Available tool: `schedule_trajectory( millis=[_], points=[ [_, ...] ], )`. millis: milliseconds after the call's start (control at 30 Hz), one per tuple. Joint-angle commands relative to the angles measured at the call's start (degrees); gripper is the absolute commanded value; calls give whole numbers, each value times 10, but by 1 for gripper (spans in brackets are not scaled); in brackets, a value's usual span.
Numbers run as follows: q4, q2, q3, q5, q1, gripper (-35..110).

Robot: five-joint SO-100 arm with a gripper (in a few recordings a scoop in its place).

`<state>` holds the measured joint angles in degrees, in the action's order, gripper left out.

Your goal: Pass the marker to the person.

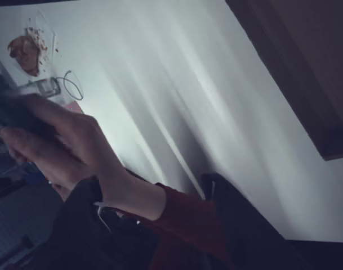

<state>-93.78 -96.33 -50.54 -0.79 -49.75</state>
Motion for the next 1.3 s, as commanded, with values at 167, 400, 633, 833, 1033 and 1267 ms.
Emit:
schedule_trajectory(
  millis=[167,400,633,833,1033,1267],
  points=[
    [-22,-105,-45,-45,5,40],
    [-25,-127,-51,-52,5,40],
    [-9,-133,-49,-54,8,40],
    [-11,-137,-48,-58,14,40],
    [-12,-143,-49,-69,24,40],
    [-9,-172,-89,-75,28,40]
  ],
)
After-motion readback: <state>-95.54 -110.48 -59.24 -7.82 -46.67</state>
